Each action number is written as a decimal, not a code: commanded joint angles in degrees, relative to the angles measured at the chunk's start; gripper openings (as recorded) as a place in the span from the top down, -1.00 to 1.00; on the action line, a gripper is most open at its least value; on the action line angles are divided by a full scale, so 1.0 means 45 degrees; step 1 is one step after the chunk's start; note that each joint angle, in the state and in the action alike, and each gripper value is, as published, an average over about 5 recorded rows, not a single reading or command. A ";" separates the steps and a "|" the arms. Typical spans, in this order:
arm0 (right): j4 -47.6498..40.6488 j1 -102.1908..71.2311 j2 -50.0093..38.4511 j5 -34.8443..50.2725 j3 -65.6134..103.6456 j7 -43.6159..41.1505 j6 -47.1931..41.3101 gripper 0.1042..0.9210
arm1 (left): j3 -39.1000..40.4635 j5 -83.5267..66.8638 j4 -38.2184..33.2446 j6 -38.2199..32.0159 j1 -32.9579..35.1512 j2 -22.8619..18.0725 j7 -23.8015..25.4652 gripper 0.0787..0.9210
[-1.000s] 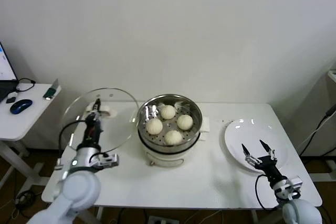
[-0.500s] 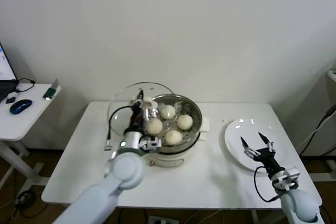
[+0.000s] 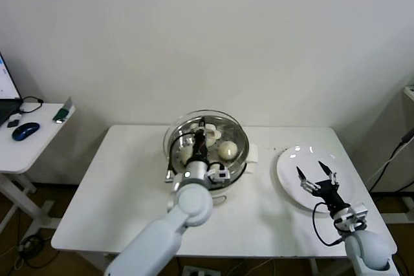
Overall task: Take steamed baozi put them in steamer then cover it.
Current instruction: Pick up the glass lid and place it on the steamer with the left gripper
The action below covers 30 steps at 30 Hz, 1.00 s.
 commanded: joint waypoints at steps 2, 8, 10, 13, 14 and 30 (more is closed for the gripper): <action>-0.0147 0.0139 0.0023 -0.0081 -0.0038 -0.0033 0.0020 -0.76 | 0.0395 0.0559 0.1333 0.0621 -0.0367 -0.1222 0.0204 0.83; -0.0219 0.0244 -0.0039 -0.0075 -0.0076 -0.0049 0.0021 -0.76 | 0.0392 0.0593 0.1545 0.0621 -0.0445 -0.1132 0.0273 0.83; -0.0237 0.0256 -0.0035 -0.0078 -0.0078 -0.0062 0.0027 -0.76 | 0.0382 0.0623 0.1594 0.0621 -0.0436 -0.1099 0.0252 0.83; -0.0246 0.0274 -0.0029 -0.0084 -0.0089 -0.0076 0.0031 -0.76 | 0.0367 0.0637 0.1631 0.0621 -0.0433 -0.1032 0.0221 0.83; -0.0248 0.0283 -0.0028 -0.0088 -0.0095 -0.0078 0.0030 -0.76 | 0.0368 0.0623 0.1624 0.0621 -0.0438 -0.1002 0.0219 0.83; -0.0314 0.0379 0.0114 -0.0237 -0.0140 -0.0104 0.0044 -0.76 | 0.0311 0.0661 0.1559 0.0621 -0.0384 -0.0812 0.0250 0.83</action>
